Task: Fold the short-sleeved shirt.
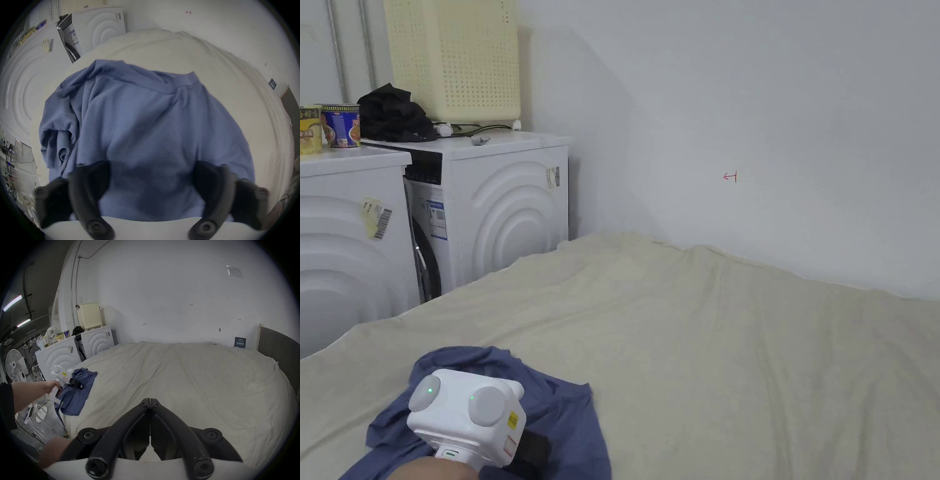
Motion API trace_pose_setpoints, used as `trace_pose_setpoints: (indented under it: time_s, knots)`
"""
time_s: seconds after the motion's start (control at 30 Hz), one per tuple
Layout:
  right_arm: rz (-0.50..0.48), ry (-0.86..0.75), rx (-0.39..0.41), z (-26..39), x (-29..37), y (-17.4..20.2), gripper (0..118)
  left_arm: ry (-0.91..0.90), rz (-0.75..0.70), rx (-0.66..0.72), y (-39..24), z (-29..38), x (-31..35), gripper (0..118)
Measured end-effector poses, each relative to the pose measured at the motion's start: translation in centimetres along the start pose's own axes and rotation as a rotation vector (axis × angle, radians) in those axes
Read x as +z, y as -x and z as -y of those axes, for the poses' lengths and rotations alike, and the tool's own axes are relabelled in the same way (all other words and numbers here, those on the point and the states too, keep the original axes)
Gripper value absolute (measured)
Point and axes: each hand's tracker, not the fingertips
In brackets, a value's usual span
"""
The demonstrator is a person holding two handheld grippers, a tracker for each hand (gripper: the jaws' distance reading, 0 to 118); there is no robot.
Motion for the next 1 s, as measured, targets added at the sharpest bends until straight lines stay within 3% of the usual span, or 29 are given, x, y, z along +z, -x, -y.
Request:
trace_pose_setpoints:
  time_s: [0.07, 0.27, 0.4, 0.47, 0.63, 0.83, 1.0]
  knots:
    - [0.029, -0.034, 0.005, 0.0, 0.8, -0.3, 0, -0.068, -0.038, -0.052, 0.0, 0.5, 1.1, 0]
    - [0.022, -0.076, -0.024, -0.3, 3.1, -1.3, 0, -0.085, -0.018, 0.049, 2.4, 2.0, 3.0, 0]
    - [0.039, -0.119, 0.006, -0.2, 4.9, -1.9, 0, -0.227, 0.084, 0.047, 1.8, -0.2, 10.2, 0]
    - [0.052, -0.134, 0.01, -0.2, 5.7, -2.3, 0, -0.277, 0.035, 0.037, 1.3, -1.1, 14.9, 0]
    - [0.038, -0.174, -0.055, -0.7, 7.2, -3.7, 0, -0.497, 0.126, 0.018, -0.9, -2.4, 27.4, 0]
    - [0.066, -0.238, -0.102, -0.9, 9.3, -5.2, 0, -0.691, 0.225, -0.211, -9.9, -4.0, 39.6, 0]
    - [0.101, -0.275, -0.103, -0.7, 11.1, -6.4, 0, -0.748, 0.471, -0.388, -21.4, -4.5, 44.7, 0]
